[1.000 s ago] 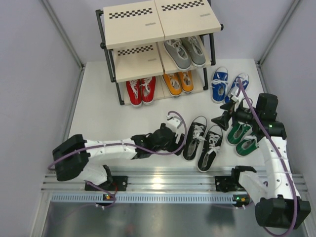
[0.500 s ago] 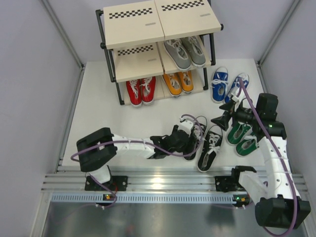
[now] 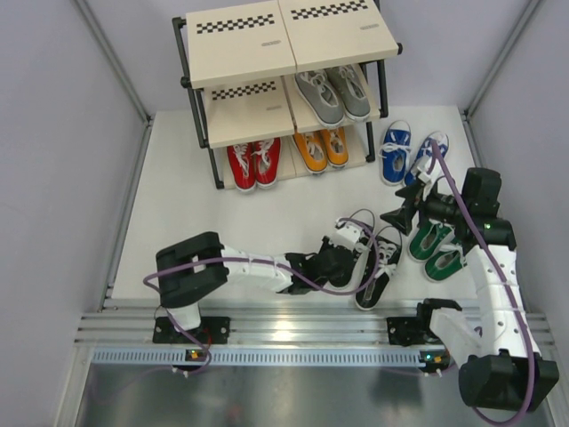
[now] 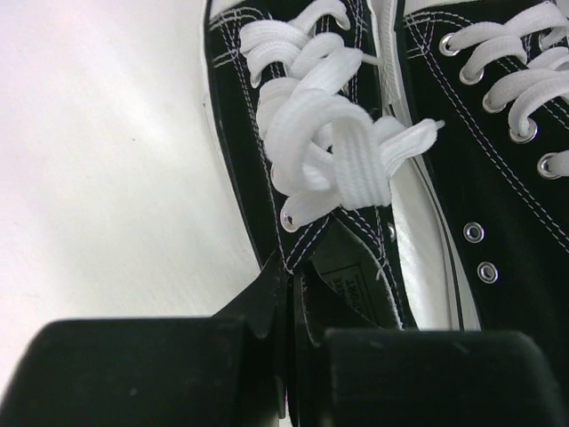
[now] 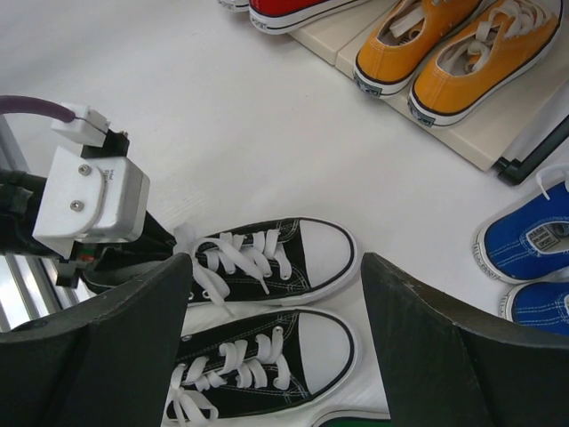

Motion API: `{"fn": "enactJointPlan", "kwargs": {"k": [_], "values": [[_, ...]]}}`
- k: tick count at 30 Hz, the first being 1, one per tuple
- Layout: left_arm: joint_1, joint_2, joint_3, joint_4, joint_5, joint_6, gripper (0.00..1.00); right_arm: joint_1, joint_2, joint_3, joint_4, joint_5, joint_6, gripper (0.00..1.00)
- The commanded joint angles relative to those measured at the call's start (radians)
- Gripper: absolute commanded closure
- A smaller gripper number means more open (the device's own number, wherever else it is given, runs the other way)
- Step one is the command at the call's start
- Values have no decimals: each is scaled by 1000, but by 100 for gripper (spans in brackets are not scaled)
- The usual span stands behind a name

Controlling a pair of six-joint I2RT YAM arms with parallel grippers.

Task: Place and organize the shoes onto the shoe shelf
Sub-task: Pick up the shoe at the center of the board.

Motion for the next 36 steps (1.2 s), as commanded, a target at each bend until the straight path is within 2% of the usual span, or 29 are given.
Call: {"fn": "enactJointPlan", "kwargs": {"k": [1,5,7,11,17,21,28,36], "values": [[-14,-102,-15,56,-39,51,100,-19,-5,-5,37,-35,-10,23],[-19,-323,-84,37,-78,75,100,-19,-7,-5,34,-32,-13,23],[-19,-405,-101,-35,-107,69,100,-21,-8,-4,34,-33,-13,24],[-17,-633,-106,-166,-180,60,100,-21,-11,-4,34,-33,-13,24],[7,-854,-54,-292,-309,98,100,-22,-14,-4,34,-33,-14,24],[87,-887,50,-371,-325,121,100,-22,-14,-4,35,-32,-13,24],[448,-810,213,-470,-89,100,100,-25,-16,-5,37,-32,-13,24],[680,-652,305,-370,11,86,100,-25,-13,-7,37,-35,-11,24]]}}
